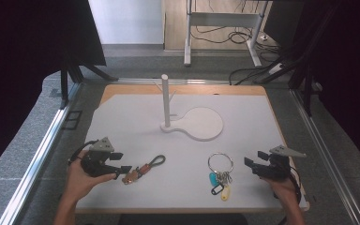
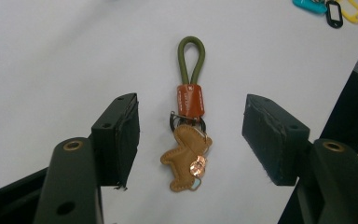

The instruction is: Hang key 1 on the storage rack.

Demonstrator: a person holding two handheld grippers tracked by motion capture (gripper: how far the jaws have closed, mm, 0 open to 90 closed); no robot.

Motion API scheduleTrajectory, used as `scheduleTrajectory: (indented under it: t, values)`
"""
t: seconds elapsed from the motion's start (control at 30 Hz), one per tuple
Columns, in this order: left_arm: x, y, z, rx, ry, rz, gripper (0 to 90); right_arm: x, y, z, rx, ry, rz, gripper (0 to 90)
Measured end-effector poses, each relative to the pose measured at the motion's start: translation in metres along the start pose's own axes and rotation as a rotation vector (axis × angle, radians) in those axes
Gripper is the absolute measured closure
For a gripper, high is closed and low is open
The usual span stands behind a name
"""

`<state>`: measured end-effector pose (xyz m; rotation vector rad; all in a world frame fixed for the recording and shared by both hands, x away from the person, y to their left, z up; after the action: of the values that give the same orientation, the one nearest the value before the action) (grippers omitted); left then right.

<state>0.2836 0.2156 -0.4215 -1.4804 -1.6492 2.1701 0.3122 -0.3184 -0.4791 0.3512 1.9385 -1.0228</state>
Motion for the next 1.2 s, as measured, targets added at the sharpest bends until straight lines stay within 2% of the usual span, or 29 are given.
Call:
scheduleTrajectory:
  t: [0.2, 0.53, 0.63, 0.8, 0.87, 0.97, 1.2]
  values:
    - [-0.007, 0.01, 0.002, -0.003, 0.019, -0.046, 36.2, 0.0, -0.003, 0.002, 0.004, -0.008, -0.009, 29.5]
    - [-0.027, 0.009, 0.006, 0.013, 0.069, -0.092, 36.6, -0.002, -0.009, 0.006, 0.018, 0.004, 0.001, 30.6]
    - [-0.035, 0.01, 0.009, 0.028, 0.086, -0.093, 36.8, -0.001, -0.011, 0.006, 0.05, 0.013, 0.008, 30.5]
    - [-0.044, 0.018, 0.011, 0.052, 0.1, -0.119, 37.2, -0.003, -0.013, 0.007, 0.051, 0.015, 0.013, 30.8]
    - [-0.047, 0.02, 0.013, 0.07, 0.118, -0.141, 37.6, -0.002, -0.011, 0.006, 0.05, 0.009, 0.007, 30.8]
    - [-0.05, 0.024, 0.014, 0.067, 0.135, -0.174, 38.5, -0.003, -0.009, 0.005, 0.045, 0.003, 0.001, 30.9]
    - [-0.054, 0.034, 0.015, 0.064, 0.144, -0.226, 39.5, -0.003, -0.006, 0.004, 0.04, -0.007, -0.013, 31.0]
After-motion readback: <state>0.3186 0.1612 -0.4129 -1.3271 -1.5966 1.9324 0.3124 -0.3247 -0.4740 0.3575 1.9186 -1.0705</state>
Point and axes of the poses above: each handheld gripper's, and its own axes: y roughly forward along the jaws, x roughly out of its underside, z roughly to its right, the point moved 2 cm from there along y, roughly forward along the jaws, and after that the axes turned 10 degrees about -x, right-handed, at the moved point
